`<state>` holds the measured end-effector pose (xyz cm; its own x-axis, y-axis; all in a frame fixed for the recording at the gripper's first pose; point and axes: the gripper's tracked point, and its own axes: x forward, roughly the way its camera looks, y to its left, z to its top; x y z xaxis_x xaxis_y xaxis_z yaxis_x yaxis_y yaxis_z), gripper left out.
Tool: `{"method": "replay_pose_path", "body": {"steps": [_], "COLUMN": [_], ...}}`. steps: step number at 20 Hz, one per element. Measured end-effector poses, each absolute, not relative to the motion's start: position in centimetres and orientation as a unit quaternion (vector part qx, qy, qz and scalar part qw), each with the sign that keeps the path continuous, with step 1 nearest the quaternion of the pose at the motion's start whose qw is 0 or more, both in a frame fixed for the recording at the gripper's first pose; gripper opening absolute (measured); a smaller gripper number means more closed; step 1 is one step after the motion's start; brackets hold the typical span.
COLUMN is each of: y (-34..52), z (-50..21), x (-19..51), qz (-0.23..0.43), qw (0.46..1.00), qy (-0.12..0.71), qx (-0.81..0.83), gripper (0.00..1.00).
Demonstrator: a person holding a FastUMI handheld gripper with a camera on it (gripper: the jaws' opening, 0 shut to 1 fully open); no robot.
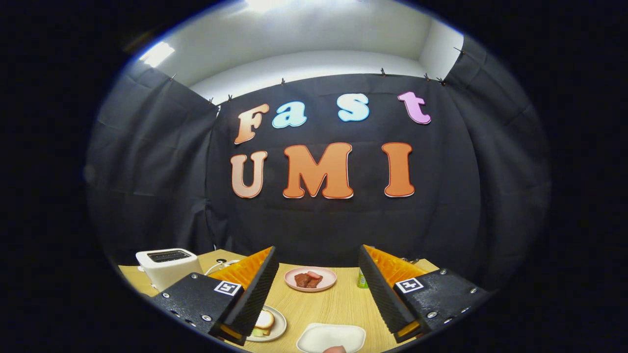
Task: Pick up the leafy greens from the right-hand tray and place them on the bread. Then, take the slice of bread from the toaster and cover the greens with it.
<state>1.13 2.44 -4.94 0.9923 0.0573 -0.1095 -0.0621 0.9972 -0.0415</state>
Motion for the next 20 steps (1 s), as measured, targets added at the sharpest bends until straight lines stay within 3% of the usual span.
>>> {"method": "replay_pose_path", "body": {"steps": [4, 20], "y": [0.5, -1.2], "z": [-3.4, -2.4], "x": [0.8, 0.1], "qz": [-0.01, -0.045], "qw": [0.999, 0.998], "qy": [0.023, -0.011], "qx": [-0.045, -0.046], "gripper": [0.98, 0.98]}}
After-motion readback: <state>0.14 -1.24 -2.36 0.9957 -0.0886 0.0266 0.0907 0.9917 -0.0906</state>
